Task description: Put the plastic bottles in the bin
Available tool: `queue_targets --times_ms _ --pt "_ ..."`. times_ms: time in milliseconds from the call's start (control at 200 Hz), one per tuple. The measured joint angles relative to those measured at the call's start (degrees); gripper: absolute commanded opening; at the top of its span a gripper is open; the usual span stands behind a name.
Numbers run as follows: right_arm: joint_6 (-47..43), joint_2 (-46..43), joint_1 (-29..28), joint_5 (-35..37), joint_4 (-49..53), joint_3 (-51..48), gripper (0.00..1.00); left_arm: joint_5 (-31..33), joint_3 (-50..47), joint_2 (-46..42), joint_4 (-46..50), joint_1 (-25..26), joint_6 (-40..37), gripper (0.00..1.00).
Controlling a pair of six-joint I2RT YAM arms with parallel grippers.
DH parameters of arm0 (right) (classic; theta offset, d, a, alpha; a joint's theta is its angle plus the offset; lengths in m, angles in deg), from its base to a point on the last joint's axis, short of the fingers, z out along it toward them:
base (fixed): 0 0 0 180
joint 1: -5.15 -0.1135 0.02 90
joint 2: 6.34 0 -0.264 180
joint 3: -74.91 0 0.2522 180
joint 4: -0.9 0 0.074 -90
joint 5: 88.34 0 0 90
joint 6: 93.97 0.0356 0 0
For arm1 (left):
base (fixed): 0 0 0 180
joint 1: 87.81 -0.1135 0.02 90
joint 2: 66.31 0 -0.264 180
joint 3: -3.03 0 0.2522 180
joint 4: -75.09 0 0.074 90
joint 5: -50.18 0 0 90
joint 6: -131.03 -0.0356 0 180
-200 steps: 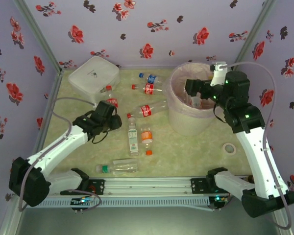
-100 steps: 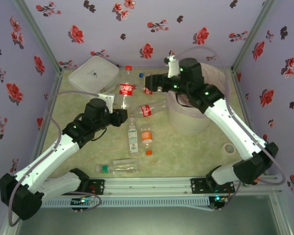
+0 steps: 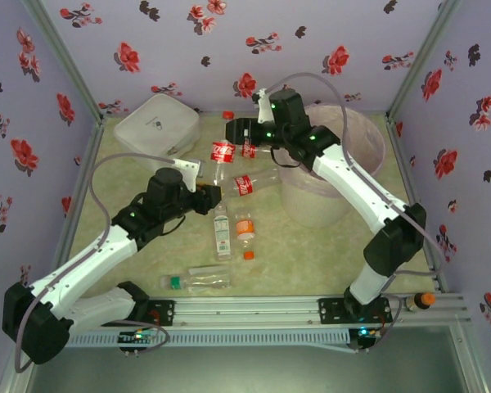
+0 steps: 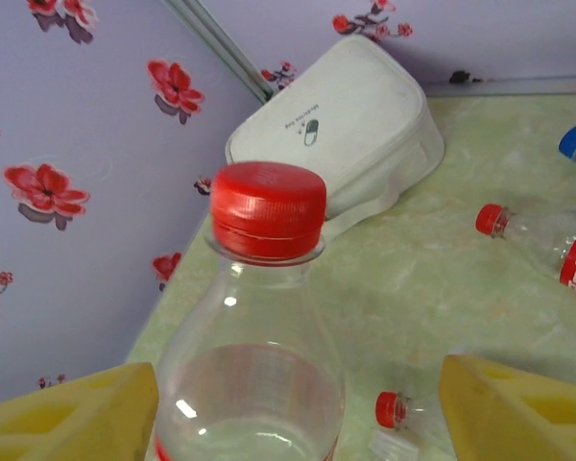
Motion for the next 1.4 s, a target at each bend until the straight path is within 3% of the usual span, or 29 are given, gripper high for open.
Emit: queue_targets --times_ms 130,470,535,655,750,935,1100,1200,1400 --pt "0.6 2.1 0.0 -0.9 -0.7 0.5 0.66 0.0 0.0 1.2 -0.1 0.5 0.1 0.23" --pt "0.9 4.9 0.0 -1.3 -0.4 3.8 0.27 -0.2 -0.1 3.0 -2.1 1.7 0.3 0.25" --pt "1.0 4.9 0.0 -1.3 -0.2 4.1 0.21 0.0 -0.2 3.0 -2.3 1.7 0.4 0.38" --pt "0.4 4.7 0.0 -1.2 0.7 4.9 0.15 0.3 -0.2 3.0 -2.4 1.8 0.9 0.79" --pt "-1.7 4.3 -0.1 0.1 3.0 6.8 0.11 1.0 -0.2 2.7 -2.5 2.0 1.6 0.94" --pt "-7.2 0.0 1.5 3.4 7.5 13.1 0.03 6.0 -0.2 1.4 -1.9 2.0 4.6 0.98" --pt "-10.1 -9.3 8.9 6.0 8.0 15.7 0.0 9.8 -0.2 4.0 1.5 1.5 7.9 0.99" --pt "-12.2 -15.6 12.5 9.7 8.0 16.1 0.0 10.8 -0.2 6.7 3.2 1.4 9.3 1.0" --pt "-20.1 -25.6 12.6 20.5 8.5 13.8 0.0 11.3 1.4 12.6 6.9 1.3 10.8 1.0"
